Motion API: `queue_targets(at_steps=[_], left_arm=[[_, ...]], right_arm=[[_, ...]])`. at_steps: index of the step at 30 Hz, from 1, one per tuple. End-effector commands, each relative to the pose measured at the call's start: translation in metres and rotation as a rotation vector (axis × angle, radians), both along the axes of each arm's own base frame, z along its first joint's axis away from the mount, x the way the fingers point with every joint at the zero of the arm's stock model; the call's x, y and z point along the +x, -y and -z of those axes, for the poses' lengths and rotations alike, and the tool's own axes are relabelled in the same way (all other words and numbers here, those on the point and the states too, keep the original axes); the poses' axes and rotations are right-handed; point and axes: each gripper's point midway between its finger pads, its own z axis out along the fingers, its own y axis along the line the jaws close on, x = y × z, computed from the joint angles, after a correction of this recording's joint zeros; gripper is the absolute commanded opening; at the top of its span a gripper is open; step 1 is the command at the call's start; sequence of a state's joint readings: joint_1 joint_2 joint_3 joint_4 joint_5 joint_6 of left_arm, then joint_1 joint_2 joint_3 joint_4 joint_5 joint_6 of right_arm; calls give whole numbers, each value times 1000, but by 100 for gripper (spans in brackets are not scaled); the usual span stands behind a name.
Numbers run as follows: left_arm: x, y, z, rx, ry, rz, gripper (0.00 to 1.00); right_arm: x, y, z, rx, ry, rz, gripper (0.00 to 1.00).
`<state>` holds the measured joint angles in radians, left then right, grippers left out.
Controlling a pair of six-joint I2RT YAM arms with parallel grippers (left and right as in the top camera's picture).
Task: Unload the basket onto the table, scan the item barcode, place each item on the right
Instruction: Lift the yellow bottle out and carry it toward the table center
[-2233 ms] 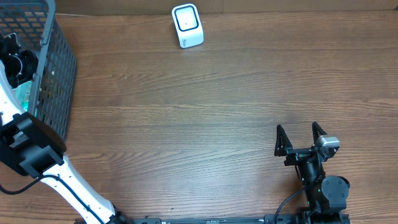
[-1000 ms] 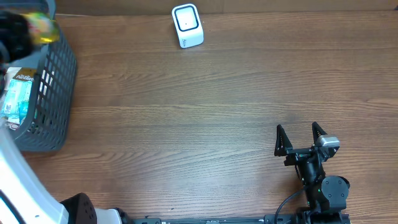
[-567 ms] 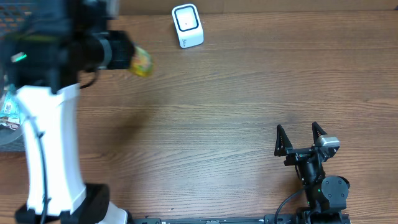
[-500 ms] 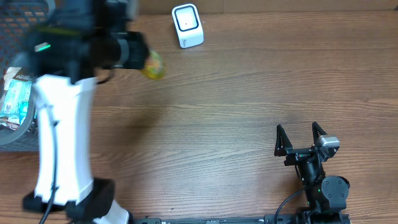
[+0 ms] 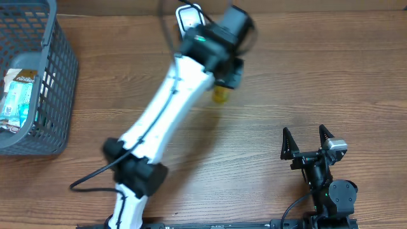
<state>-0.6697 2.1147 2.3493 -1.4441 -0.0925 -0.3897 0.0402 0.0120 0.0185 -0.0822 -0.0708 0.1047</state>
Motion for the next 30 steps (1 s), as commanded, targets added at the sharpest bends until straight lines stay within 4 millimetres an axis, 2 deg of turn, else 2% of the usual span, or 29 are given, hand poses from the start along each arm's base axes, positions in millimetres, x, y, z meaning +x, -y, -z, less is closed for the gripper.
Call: queue_targets(at_steps=[1,2,5,11,19,25,30], left_arm=[[1,14,17,93,78,-162,34],[0,17,21,106,89,-189,31],[-9,34,29,101,102,-236,33],[-25,72,42,33,67,-171,35],[-26,84,67,42,27,-154,35],[-29,102,87,-2,-32,-131,36],[-27,105,97,6,-40,-130,36]], right_arm=[[1,0,4,2,-5,3,100],[1,0,4,2,-5,3,100],[1,0,4,2,-5,3,100],[1,0,4,2,-5,3,100],[1,0,4,2,-5,3,100],[1,0,4,2,-5,3,100],[1,0,4,2,-5,3,100]])
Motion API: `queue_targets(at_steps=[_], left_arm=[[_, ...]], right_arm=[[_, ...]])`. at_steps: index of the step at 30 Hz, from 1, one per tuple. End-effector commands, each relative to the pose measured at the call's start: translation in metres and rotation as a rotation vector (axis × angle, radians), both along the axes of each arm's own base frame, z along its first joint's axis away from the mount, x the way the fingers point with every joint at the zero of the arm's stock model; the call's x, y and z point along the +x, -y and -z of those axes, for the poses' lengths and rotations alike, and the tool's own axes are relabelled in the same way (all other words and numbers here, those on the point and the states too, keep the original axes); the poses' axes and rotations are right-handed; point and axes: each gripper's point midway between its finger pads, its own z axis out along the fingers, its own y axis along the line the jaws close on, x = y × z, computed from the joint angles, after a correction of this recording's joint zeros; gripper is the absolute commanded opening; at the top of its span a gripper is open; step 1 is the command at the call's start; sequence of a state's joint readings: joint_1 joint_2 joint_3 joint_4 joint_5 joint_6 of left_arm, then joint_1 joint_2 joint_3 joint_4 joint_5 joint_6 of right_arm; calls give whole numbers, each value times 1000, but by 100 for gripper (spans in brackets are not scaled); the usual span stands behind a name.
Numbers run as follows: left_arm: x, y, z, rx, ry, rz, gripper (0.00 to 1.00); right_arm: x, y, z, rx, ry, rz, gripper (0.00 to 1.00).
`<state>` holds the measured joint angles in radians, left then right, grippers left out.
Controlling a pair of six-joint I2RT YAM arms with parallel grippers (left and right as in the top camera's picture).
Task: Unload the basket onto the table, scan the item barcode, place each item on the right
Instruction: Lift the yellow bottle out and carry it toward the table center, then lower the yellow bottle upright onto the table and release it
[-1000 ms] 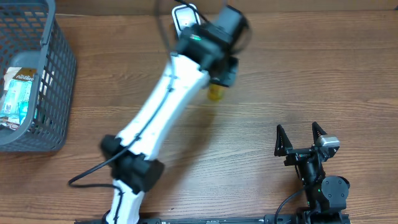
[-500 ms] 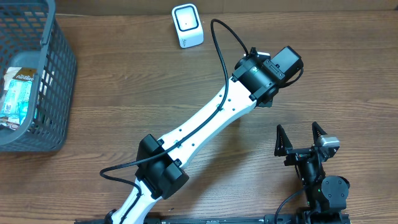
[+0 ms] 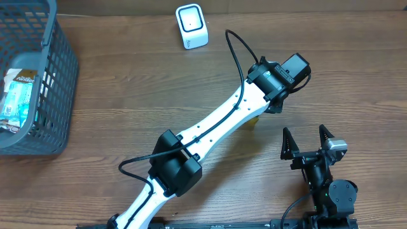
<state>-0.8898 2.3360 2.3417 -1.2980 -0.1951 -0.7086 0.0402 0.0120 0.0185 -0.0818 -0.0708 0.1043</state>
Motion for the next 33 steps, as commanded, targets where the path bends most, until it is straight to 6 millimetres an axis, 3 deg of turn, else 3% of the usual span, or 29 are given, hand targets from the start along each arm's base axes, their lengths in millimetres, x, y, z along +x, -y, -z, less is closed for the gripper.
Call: queue_targets(at_steps=[1,18,20,23,26,30,33], left_arm=[[0,4,4,-18,-11,-19,37],[-6,6,10,-3,-21,-3,43],[-6,7,10,2,-19,14,46],[-9,7,11,13,-22,38,61],[-13,6,13,31,-29,61,67],[-15,7,13,40,-31,81,82],[-15,7,13,46,-29,94,82]], right_arm=[[1,0,4,3,-6,4,100],[1,0,4,3,-6,4,100],[1,0,4,3,-6,4,100],[1,0,4,3,-6,4,100],[1,0,4,3,-6,4,100],[1,0,4,3,-6,4,100],[1,0,4,3,-6,4,100]])
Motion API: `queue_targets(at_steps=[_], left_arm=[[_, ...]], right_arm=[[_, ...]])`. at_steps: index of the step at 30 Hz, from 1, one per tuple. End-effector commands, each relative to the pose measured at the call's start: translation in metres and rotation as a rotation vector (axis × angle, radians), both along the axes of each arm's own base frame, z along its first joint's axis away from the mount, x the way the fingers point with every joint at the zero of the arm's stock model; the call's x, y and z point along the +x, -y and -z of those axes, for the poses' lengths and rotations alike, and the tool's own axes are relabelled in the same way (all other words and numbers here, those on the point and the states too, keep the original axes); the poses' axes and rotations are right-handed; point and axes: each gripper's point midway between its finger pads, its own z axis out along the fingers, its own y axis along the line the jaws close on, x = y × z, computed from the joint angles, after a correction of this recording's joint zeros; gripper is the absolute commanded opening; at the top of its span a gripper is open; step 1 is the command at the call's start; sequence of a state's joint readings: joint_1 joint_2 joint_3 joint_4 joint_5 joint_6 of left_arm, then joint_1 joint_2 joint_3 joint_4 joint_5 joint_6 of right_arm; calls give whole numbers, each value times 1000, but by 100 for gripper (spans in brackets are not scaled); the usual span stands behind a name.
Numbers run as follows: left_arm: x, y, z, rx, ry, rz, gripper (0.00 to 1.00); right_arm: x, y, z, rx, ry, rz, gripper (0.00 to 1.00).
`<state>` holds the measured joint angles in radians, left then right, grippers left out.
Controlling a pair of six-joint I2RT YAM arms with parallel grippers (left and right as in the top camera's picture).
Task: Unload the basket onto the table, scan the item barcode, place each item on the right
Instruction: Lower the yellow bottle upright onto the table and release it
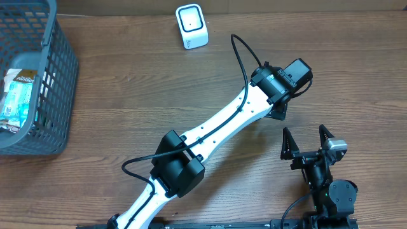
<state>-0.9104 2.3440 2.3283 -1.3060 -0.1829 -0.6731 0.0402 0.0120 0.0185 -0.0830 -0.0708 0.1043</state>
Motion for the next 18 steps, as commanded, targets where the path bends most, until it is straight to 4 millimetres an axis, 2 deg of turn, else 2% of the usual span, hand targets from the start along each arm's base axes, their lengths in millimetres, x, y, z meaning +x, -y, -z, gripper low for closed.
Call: queue_targets(at_steps=[1,4,8,12,15,18], left_arm=[[-3,1,4,19,-4,36,82],[0,0,4,26,8,45,83],[12,-5,2,34,41,27,99],[21,-5,0,17,50,60,100],[21,-1,1,-17,24,82,97],[21,-2,2,-19,18,92,84]], right_arm=[[1,0,4,3,-5,4,100],[1,0,4,3,-5,4,100],[1,0,4,3,-5,4,100],[1,0,4,3,-5,4,100],[1,0,4,3,-5,4,100],[1,0,4,3,-5,4,100]])
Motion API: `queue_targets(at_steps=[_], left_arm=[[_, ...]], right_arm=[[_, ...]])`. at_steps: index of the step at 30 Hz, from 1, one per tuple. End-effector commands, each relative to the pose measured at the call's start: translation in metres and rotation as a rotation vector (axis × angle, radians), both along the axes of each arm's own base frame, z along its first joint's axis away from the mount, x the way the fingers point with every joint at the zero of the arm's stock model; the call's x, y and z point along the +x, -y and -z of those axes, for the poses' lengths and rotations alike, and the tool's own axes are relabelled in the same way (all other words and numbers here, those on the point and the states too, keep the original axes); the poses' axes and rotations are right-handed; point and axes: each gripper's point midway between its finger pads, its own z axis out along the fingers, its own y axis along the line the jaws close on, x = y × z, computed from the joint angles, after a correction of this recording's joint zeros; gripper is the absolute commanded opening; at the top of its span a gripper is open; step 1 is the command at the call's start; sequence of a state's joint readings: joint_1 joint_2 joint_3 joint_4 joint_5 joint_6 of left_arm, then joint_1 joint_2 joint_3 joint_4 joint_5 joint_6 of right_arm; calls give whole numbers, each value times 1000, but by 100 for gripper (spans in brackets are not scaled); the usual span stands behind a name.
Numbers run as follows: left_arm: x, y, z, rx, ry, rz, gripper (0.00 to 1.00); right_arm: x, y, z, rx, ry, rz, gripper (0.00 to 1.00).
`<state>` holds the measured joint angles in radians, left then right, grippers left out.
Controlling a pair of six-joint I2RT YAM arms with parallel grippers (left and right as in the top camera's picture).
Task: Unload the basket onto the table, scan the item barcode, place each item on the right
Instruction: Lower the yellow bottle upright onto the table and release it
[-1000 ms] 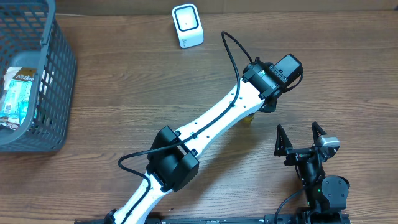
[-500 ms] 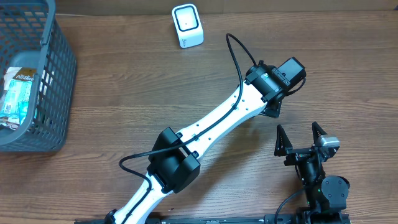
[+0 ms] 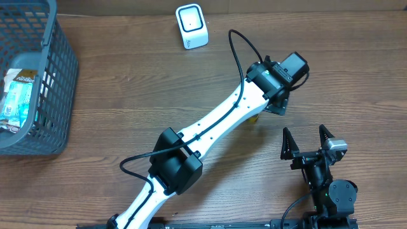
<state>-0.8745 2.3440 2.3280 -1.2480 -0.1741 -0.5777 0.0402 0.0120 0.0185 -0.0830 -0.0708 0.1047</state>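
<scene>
A small yellow item peeks out from under my left arm's forearm, right of the table's middle; most of it is hidden. My left gripper hangs just right of it, beneath the wrist, its fingers too hidden to show whether they hold the item. The white barcode scanner stands at the back centre, well away from both. My right gripper rests at the front right, open and holding nothing.
A grey plastic basket with packets inside stands at the left edge. The left arm's black cable loops above the table between the scanner and the wrist.
The left wrist has shifted slightly up and left, and a sliver of the yellow item shows again beside the forearm. The right arm has not moved.
The left gripper first hung just in front of the scanner with the yellow item under it. Then the arm stood over the right side of the table, the item showing beneath the forearm. It has stayed there since with small wrist shifts.
</scene>
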Motion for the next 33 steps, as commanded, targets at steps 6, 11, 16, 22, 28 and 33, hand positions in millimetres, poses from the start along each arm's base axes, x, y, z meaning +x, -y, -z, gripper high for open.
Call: queue_targets(at_steps=[6,11,16,22,28,33], left_arm=[[1,1,5,-4,-19,37,69],[2,2,6,-7,-17,36,60],[-2,5,28,10,-63,44,61],[-4,5,38,12,-97,49,45],[-16,4,37,-3,-159,78,42],[-23,-2,38,20,-190,77,40]], right_arm=[[1,0,4,2,-5,3,100],[1,0,4,2,-5,3,100],[1,0,4,2,-5,3,100],[1,0,4,2,-5,4,100],[1,0,4,2,-5,3,100],[1,0,4,2,-5,3,100]])
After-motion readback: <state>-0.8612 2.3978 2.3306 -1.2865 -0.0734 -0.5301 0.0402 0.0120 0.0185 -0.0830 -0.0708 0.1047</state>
